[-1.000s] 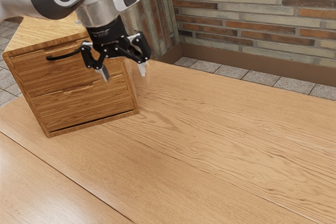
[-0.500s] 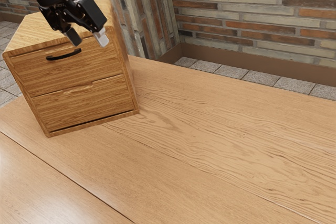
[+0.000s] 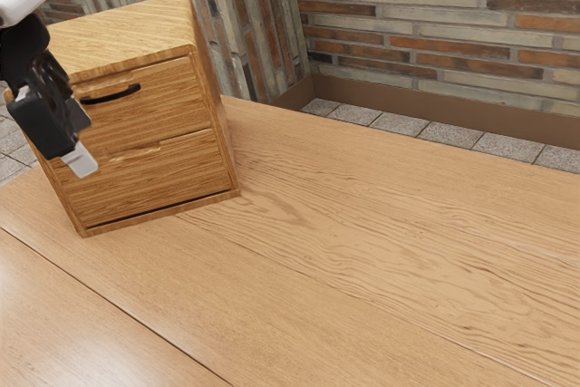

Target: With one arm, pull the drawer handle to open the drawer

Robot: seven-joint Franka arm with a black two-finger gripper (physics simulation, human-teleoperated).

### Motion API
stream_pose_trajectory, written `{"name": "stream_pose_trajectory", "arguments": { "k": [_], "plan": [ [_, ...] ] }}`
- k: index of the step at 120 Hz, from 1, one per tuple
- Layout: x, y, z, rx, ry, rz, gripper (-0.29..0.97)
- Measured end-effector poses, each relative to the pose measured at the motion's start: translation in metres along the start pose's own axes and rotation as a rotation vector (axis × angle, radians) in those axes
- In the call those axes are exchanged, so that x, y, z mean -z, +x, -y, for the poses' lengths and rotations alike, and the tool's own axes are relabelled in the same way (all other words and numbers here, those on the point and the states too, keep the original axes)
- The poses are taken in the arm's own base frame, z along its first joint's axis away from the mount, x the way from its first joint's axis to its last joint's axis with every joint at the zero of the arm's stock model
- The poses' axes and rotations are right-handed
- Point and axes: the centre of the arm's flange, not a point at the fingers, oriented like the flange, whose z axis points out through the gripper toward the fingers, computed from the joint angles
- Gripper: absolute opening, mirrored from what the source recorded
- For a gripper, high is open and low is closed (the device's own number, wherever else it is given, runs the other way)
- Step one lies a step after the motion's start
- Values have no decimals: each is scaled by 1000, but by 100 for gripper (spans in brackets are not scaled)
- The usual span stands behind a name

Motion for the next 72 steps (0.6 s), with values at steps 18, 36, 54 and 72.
{"name": "stream_pose_trajectory", "arguments": {
  "k": [18,36,54,72],
  "plan": [
    [-6,1,4,-155,27,-9,68],
    [-26,4,13,-292,63,29,68],
    [-35,-18,60,-326,61,32,68],
    [-38,-22,78,-391,67,32,68]
  ]
}}
